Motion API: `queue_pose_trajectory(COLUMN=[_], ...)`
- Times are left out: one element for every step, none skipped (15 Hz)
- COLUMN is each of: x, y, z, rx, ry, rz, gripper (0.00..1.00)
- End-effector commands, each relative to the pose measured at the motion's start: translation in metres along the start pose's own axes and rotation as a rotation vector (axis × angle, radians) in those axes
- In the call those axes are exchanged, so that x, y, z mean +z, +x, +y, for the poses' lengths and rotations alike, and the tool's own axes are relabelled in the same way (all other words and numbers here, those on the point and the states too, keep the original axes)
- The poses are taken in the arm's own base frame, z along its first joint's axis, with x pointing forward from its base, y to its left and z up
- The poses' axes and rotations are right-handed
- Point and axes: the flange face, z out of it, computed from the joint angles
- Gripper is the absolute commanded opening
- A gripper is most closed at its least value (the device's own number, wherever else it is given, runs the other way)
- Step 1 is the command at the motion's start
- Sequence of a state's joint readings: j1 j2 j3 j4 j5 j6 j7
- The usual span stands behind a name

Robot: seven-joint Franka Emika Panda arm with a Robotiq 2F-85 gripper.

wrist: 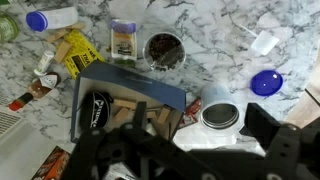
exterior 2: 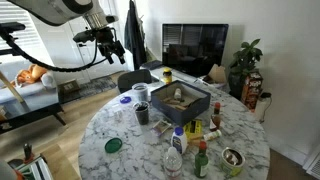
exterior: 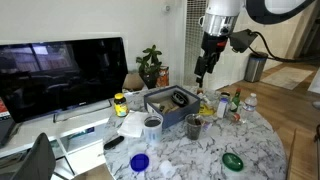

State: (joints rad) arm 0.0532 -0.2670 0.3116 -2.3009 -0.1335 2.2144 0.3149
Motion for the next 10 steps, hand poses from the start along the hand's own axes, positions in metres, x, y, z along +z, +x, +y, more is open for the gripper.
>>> queue_pose_trajectory(x=[-0.001, -0.003, 0.007, 0.028, 0.043, 0.059, 0.072, 0.091, 0.111, 0.132], y=[0.0, 0.0, 0.001, -0.003, -0.007, -0.014, -0.019, -0.026, -0.035, -0.043], z=[0.0, -0.006, -0.022, -0.046, -0.066, -0.088, -0.107, -0.126, -0.144, -0.161], rx=[0.0, -0.023, -0.067, -0.13, -0.161, -0.197, -0.237, -0.274, -0.309, -0.348], ry=[0.0, -0.006, 0.021, 0.069, 0.091, 0.12, 0.138, 0.164, 0.175, 0.184], rz=[-0.001, -0.016, -0.034, -0.071, -0.085, -0.103, -0.13, -0.155, -0.198, -0.237], gripper=[1.0, 1.0, 1.0, 1.0, 1.0, 1.0, 1.0, 1.0, 1.0, 1.0])
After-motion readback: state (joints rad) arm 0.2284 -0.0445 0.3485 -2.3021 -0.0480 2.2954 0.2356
